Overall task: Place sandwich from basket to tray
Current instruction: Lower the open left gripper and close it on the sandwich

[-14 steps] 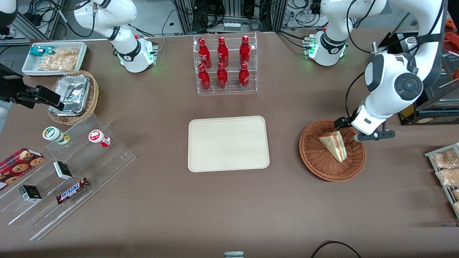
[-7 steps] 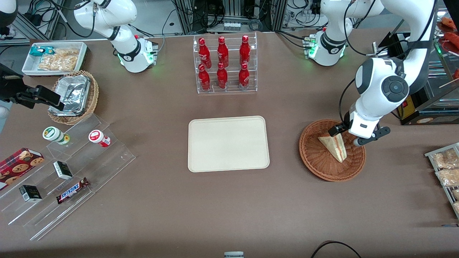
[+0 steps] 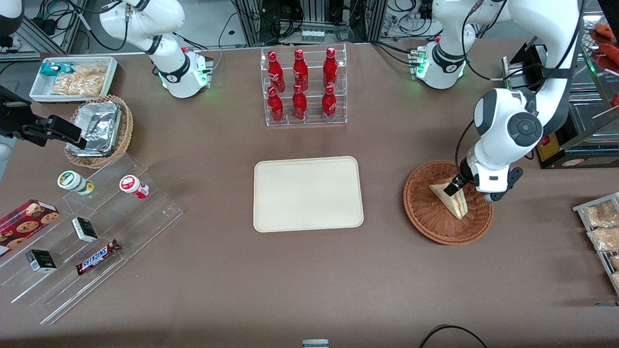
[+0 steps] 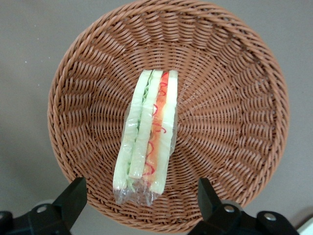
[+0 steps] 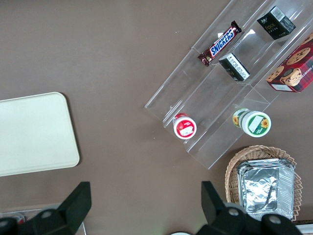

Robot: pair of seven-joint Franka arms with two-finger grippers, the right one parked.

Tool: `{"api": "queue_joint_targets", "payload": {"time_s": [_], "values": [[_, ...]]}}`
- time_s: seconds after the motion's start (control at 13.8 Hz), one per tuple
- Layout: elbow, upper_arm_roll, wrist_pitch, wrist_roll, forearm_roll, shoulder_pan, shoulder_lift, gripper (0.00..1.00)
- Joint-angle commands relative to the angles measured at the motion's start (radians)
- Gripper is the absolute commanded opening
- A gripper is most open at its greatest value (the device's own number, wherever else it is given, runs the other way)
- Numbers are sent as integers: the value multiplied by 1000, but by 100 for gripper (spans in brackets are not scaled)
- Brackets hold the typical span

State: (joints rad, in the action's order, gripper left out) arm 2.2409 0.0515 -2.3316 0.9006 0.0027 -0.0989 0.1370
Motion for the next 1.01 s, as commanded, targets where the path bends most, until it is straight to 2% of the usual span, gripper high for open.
{"api": "queue_joint_targets", "payload": {"time_s": [0.0,0.51,0.58,0.65,0.72,0.8,0.87,0.94], "values": [[5,-2,-23,21,2,-2,29,100],[2,-7,-75,24,0,4,102,98],[2,-7,-75,29,0,4,104,86],[2,-7,-74,41,0,4,110,64],[-1,-7,-69,64,0,4,113,35],[-3,-7,-68,70,0,4,113,19],[-13,-7,-63,72,0,2,108,13],[-27,-5,-49,70,0,2,102,11]]}}
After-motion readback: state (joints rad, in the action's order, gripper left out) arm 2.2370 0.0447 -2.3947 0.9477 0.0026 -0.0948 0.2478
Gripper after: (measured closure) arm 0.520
